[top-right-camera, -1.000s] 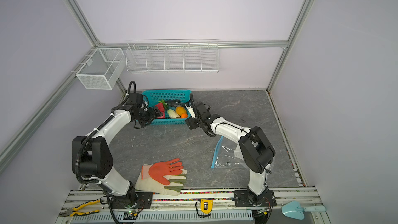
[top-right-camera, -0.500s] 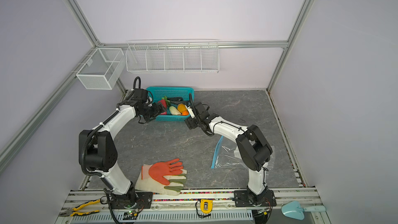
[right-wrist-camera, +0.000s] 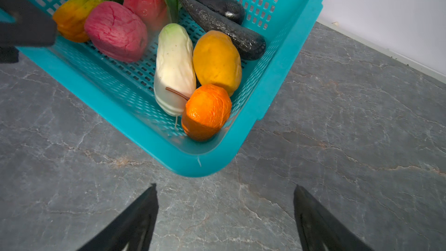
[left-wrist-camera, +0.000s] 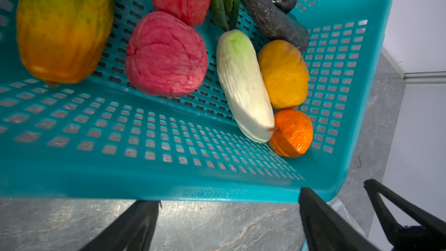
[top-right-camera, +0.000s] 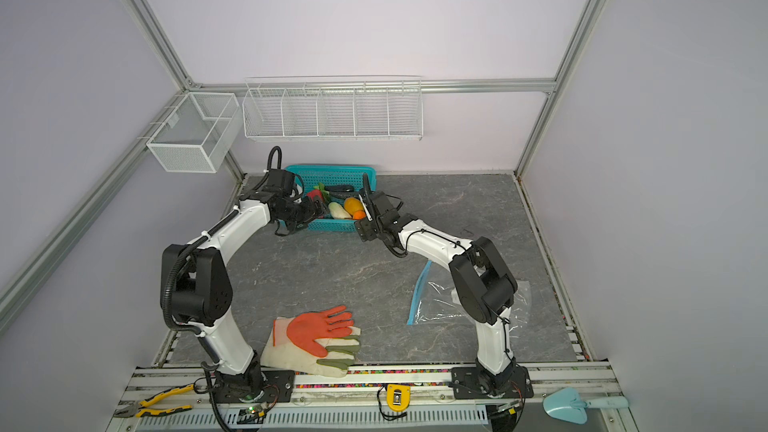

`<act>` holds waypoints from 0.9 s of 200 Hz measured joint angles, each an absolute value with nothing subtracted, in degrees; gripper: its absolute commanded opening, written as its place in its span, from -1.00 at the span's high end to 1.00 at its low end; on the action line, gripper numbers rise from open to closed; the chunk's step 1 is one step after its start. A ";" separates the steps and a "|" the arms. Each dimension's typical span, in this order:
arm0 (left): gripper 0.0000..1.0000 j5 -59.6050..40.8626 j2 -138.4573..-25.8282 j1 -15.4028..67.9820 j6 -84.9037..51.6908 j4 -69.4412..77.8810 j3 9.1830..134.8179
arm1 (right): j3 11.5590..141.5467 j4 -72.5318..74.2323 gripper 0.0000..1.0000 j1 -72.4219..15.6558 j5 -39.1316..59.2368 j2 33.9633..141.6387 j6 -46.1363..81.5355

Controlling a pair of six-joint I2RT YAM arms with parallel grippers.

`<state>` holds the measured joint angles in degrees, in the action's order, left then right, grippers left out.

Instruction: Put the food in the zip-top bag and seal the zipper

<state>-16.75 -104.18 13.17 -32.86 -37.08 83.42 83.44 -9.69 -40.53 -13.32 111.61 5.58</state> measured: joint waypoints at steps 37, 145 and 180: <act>-0.80 -16.78 -104.42 13.91 -32.99 -36.45 83.44 | 85.27 -10.55 -0.78 -39.72 -14.06 113.82 7.07; -0.78 -16.80 -104.12 15.44 -32.95 -35.83 83.35 | 88.03 -16.10 -0.78 -38.04 -15.66 114.85 10.02; -0.77 -17.06 -101.27 18.70 -32.95 -35.83 81.97 | 81.03 -24.23 -0.80 -37.95 -19.70 104.66 15.77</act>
<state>-17.06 -101.27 18.70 -32.95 -35.83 81.97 81.03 -24.23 -37.95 -19.70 104.66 15.77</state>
